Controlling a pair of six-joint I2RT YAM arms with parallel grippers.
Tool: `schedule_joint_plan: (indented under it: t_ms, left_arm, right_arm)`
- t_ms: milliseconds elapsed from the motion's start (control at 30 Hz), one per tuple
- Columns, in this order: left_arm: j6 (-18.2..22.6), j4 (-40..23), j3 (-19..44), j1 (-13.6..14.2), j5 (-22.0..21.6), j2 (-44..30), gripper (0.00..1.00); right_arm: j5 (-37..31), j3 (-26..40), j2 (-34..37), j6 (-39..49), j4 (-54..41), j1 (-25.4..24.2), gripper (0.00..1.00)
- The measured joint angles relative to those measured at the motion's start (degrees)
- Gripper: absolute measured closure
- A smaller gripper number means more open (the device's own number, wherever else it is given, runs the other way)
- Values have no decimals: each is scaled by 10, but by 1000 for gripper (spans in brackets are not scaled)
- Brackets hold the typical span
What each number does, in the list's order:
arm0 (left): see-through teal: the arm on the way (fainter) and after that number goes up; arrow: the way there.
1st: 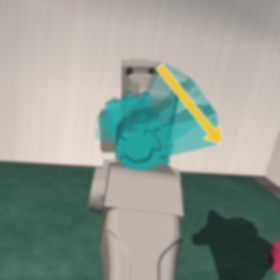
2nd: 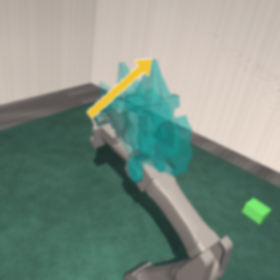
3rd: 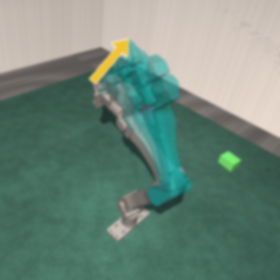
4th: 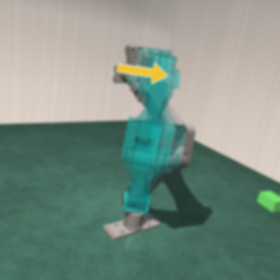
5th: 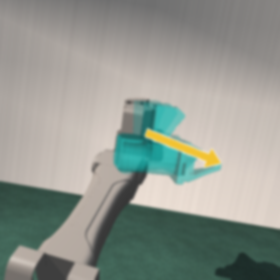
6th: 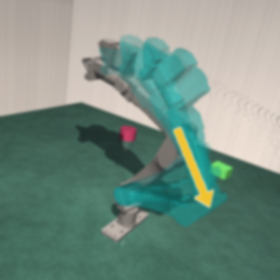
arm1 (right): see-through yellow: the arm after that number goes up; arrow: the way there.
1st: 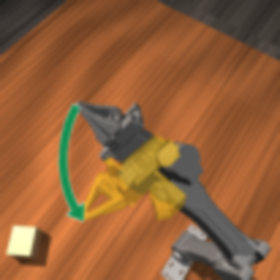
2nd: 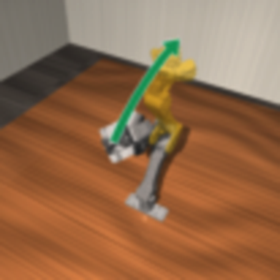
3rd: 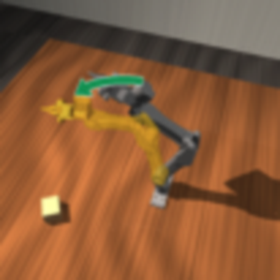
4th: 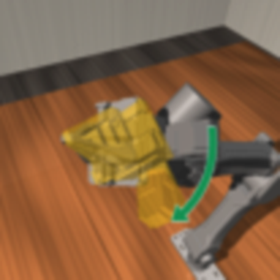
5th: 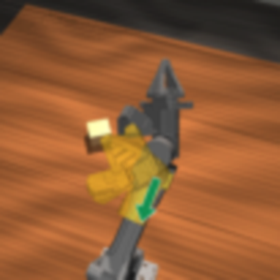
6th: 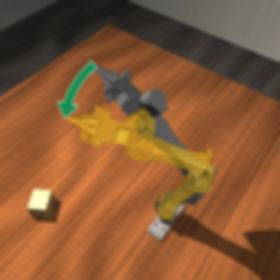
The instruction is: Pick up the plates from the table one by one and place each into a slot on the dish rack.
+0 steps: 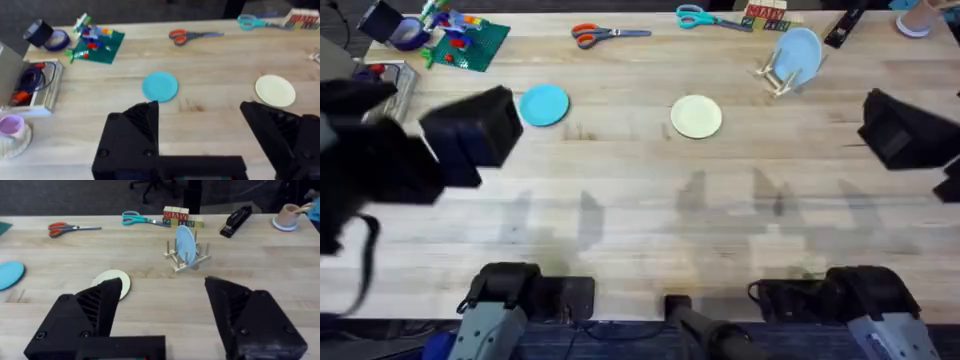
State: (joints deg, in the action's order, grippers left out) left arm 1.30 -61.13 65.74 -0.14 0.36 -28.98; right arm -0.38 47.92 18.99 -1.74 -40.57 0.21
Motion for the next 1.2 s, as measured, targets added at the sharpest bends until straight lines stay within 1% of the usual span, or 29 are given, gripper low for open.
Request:
schedule_joint_plan:
  t_ms: [133,267,433,533,700,800,933,967,1033,1067,1133,1167,1200]
  left_arm:
    - [0,-62,80,0,0,-91,7]
    - [0,-109,144,0,1,-176,7]
    - [-8,-151,201,0,6,-264,7]
    - [-12,-156,216,0,8,-305,7]
    - [-14,-156,220,0,12,-342,7]
    - [-14,-157,220,0,14,-352,7]
    - [-16,-157,220,0,14,-355,7]
    - [-18,-158,221,0,14,-355,43]
    - [-19,-158,221,0,14,-355,329]
    - [-19,-158,221,0,15,-355,500]
    - [-19,-158,221,0,15,-355,798]
    - [-18,-158,221,0,15,-355,917]
    - [-18,-159,221,0,16,-355,949]
  right_arm:
    - [0,65,81,0,-43,0,8]
    - [0,127,167,0,-93,0,9]
    - [0,206,271,10,-157,0,7]
    - [0,251,320,22,-185,0,7]
    - [0,317,379,36,-236,0,7]
    - [0,335,404,42,-257,0,7]
    - [0,337,429,48,-259,0,8]
    - [0,337,432,48,-259,0,8]
    - [0,337,436,48,-258,0,7]
    - [0,338,436,48,-257,0,8]
    - [0,338,436,48,-257,0,7]
    - [0,338,436,48,-257,0,7]
    - [0,338,436,48,-257,0,7]
